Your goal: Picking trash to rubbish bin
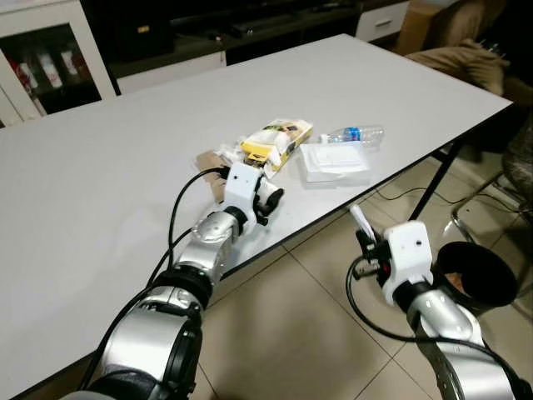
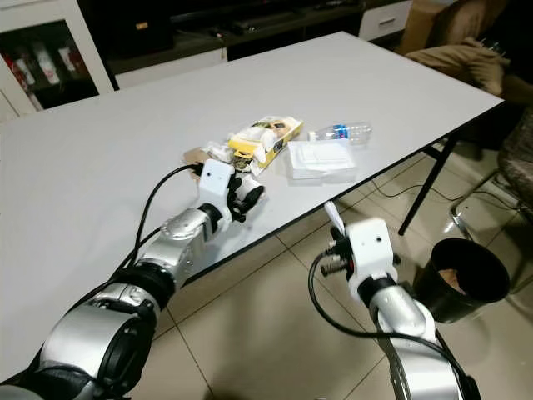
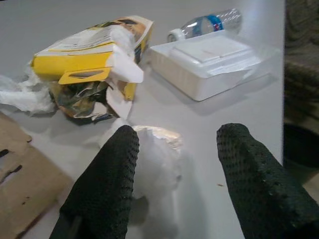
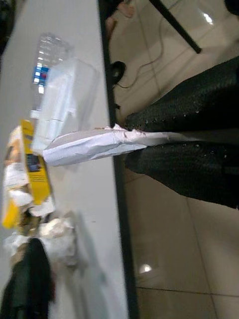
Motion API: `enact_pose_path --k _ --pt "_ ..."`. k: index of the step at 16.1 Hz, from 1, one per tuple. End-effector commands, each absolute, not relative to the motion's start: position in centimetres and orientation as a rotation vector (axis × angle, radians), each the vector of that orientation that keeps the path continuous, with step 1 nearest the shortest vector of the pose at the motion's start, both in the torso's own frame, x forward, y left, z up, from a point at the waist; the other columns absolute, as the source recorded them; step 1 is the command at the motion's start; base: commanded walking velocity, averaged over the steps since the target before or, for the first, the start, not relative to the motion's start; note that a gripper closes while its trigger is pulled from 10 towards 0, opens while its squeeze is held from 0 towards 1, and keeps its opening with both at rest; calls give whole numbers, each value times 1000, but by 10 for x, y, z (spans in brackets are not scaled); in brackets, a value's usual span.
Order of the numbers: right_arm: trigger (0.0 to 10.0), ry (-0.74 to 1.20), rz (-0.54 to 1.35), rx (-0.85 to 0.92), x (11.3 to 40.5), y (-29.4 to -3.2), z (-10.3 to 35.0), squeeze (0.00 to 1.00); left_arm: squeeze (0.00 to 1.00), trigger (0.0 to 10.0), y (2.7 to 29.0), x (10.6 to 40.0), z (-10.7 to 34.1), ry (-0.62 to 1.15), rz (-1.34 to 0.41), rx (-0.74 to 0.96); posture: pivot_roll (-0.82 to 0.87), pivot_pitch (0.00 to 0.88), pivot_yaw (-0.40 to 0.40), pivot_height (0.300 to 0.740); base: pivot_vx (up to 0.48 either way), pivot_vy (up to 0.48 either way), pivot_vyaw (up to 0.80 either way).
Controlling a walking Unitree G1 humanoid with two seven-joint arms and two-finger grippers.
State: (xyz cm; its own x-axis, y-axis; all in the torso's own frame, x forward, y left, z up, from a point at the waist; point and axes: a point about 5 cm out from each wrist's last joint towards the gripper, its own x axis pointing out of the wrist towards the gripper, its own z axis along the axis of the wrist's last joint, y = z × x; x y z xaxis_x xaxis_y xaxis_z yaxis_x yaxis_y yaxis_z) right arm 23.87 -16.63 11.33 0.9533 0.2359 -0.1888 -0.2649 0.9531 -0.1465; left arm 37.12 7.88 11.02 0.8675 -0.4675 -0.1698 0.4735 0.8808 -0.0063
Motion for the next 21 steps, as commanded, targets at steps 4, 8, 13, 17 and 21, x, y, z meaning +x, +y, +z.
enact_pose_path --k 4,8,13,17,21 --pt "10000 162 224 -177 233 -169 122 0 0 10000 77 377 116 172 -442 105 -347 59 62 740 0 0 0" --pt "10000 166 228 -177 232 -167 123 0 0 10000 75 379 117 176 -418 145 -361 70 71 740 0 0 0" --pt "10000 172 232 -177 229 -165 124 0 0 10000 72 378 114 206 -411 148 -378 84 75 740 0 0 0" --pt "10000 171 227 -174 228 -165 126 0 0 10000 78 378 111 231 -382 252 -379 84 80 740 0 0 0" --pt "10000 176 231 -164 228 -161 124 0 0 10000 78 377 109 235 -408 275 -378 77 77 740 0 0 0"
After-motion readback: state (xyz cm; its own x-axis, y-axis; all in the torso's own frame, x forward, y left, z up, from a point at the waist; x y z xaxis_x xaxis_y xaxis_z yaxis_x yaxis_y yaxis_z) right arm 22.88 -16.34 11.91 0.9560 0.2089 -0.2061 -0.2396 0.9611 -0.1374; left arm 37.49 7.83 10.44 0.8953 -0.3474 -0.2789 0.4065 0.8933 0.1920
